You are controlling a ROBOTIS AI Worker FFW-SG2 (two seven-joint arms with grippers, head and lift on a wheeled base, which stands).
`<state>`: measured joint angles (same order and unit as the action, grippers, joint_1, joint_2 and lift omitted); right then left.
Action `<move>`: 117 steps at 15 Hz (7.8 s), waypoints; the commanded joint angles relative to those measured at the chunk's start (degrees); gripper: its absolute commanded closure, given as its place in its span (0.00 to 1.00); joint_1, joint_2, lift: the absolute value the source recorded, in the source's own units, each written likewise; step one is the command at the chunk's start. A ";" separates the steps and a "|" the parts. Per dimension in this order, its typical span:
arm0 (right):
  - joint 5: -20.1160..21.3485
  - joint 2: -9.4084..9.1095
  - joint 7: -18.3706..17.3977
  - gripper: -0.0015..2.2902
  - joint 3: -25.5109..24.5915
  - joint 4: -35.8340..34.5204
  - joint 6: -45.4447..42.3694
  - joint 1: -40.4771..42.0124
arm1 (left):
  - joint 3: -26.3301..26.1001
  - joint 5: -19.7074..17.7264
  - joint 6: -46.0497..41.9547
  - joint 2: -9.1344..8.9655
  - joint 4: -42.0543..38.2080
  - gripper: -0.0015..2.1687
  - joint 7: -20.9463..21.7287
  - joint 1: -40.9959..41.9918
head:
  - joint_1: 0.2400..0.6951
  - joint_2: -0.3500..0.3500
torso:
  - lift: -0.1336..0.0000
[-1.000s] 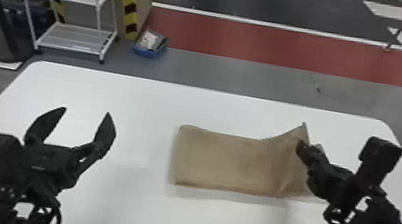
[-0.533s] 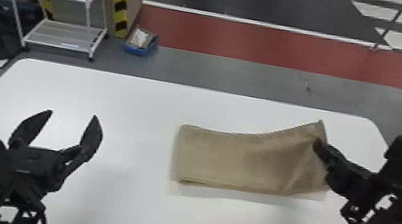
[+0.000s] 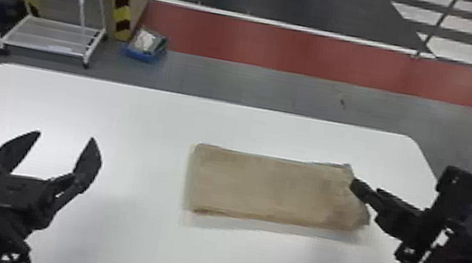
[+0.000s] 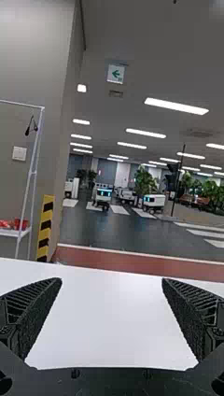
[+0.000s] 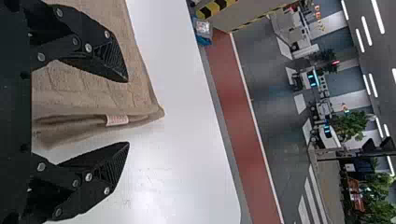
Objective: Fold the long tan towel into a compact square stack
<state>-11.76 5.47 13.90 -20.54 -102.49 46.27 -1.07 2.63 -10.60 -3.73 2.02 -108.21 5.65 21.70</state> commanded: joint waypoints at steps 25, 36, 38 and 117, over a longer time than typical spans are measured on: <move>-5.38 -3.71 3.33 0.87 7.36 -16.69 -1.48 6.78 | -0.79 0.05 0.53 0.09 1.16 0.04 0.77 -1.05 | 1.00 0.34 | 0.09; 4.73 -5.38 -2.03 0.15 31.44 -6.23 -5.88 4.32 | -0.88 0.14 0.35 0.18 2.48 0.04 0.85 -1.40 | 1.00 0.72 | 0.09; 3.94 -5.29 0.34 0.00 32.32 -5.09 -10.27 4.85 | -0.96 0.14 0.35 0.18 2.66 0.04 0.85 -1.49 | 1.00 0.75 | 0.09; 17.30 -5.38 -11.61 0.03 26.69 -14.49 -52.28 35.96 | 9.23 -2.94 -13.01 3.16 2.48 0.04 4.37 7.91 | 1.00 0.84 | 0.09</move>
<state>5.48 0.09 2.26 6.23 -117.06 -6.01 34.89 11.94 -13.53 -16.71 5.32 -105.40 10.02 29.20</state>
